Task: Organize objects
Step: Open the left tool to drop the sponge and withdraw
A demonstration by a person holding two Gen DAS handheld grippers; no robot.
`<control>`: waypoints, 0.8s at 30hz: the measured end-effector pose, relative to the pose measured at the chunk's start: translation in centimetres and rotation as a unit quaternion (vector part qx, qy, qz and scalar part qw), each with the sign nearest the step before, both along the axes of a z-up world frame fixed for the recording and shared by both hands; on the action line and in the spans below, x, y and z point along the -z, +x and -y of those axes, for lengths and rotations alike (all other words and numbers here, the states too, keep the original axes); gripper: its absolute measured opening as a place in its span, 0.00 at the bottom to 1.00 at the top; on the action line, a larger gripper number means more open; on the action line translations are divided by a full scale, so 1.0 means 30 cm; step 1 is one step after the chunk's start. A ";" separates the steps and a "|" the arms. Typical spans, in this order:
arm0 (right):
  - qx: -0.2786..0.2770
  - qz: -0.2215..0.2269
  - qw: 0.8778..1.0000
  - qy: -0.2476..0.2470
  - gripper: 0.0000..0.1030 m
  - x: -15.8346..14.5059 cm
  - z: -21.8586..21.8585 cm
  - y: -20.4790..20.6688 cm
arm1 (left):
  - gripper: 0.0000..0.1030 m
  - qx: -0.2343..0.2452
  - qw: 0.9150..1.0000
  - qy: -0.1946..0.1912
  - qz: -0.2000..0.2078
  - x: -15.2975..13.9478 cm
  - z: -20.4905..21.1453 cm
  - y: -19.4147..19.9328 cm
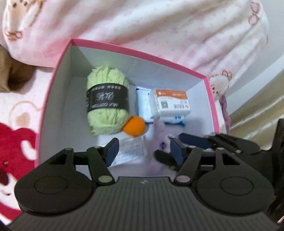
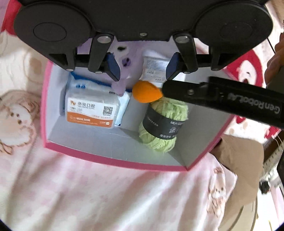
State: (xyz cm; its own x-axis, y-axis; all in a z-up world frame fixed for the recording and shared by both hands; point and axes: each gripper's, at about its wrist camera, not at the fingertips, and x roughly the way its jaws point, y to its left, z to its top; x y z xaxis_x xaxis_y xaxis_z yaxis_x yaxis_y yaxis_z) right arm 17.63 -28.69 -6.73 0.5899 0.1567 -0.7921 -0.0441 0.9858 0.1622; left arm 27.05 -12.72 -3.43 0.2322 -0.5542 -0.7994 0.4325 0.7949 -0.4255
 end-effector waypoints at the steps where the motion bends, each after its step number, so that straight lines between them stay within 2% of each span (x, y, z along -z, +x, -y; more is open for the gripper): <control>1: -0.001 0.005 1.000 0.003 0.60 -0.018 -0.001 -0.024 | 0.68 0.003 1.000 0.011 0.002 -0.015 -0.008 -0.013; 5: -0.009 0.015 1.000 0.009 0.60 -0.100 -0.023 -0.112 | 0.71 0.026 0.998 0.044 0.020 -0.093 -0.046 -0.077; 7: -0.015 0.021 1.000 0.001 0.60 -0.150 -0.045 -0.158 | 0.75 0.041 0.997 0.049 0.033 -0.134 -0.071 -0.114; 10: -0.027 0.030 0.999 -0.005 0.61 -0.221 -0.081 -0.225 | 0.75 0.056 0.996 0.058 0.049 -0.190 -0.114 -0.168; 18: -0.042 0.033 0.998 -0.021 0.62 -0.365 -0.208 -0.395 | 0.76 0.078 0.993 0.042 0.082 -0.305 -0.238 -0.309; 24: -0.057 0.023 0.998 -0.031 0.63 -0.399 -0.275 -0.494 | 0.76 0.076 0.992 0.026 0.093 -0.358 -0.322 -0.400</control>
State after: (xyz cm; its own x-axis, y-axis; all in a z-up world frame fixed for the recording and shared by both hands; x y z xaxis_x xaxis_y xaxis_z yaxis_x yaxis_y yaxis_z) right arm 2.81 -20.44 5.23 0.6071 0.1774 -0.7745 -0.1632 0.9818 0.0970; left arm 15.04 -3.06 7.30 0.2965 -0.5527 -0.7789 0.6161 0.7338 -0.2863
